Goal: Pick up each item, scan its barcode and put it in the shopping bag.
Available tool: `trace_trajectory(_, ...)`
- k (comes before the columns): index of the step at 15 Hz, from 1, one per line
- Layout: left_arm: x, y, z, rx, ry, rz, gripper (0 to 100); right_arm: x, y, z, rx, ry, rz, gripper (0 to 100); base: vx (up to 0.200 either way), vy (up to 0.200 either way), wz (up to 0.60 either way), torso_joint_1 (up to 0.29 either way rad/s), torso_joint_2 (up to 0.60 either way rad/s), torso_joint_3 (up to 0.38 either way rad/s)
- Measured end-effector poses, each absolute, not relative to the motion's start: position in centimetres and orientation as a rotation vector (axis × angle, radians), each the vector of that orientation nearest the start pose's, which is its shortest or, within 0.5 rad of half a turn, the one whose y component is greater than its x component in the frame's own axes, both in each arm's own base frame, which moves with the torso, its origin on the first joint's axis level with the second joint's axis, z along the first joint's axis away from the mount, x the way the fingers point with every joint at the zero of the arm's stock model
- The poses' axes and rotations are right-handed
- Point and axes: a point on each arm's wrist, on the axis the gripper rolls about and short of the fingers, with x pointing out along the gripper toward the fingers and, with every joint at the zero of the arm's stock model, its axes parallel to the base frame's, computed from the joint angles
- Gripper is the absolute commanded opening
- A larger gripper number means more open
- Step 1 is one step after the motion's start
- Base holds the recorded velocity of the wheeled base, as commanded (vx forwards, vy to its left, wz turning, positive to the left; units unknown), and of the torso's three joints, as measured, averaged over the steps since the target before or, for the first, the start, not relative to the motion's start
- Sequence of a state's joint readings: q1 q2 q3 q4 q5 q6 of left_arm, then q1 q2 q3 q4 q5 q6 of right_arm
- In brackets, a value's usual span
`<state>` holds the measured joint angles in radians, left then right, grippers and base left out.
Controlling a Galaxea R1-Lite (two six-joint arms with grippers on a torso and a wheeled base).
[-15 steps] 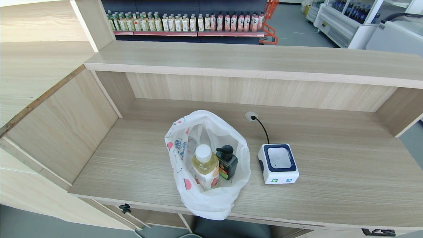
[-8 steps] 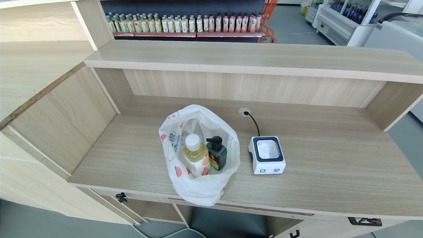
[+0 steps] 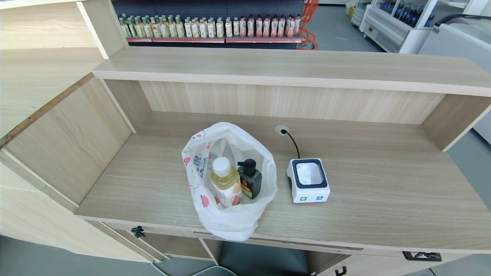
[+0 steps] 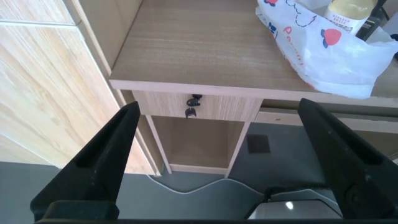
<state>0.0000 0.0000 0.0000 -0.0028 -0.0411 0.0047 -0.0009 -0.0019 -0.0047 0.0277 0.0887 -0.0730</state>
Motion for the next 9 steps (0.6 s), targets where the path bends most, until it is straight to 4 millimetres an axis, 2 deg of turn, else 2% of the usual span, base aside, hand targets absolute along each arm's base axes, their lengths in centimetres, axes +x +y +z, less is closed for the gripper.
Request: trace_trajectory(9,-2.28,-0.09,7.58,0.005,-0.003,-0.041,100,-2.34,0.20,7.39,-0.064,0.018,0.087,100,0.000,0.000,0.00,0.000,0.00,0.000)
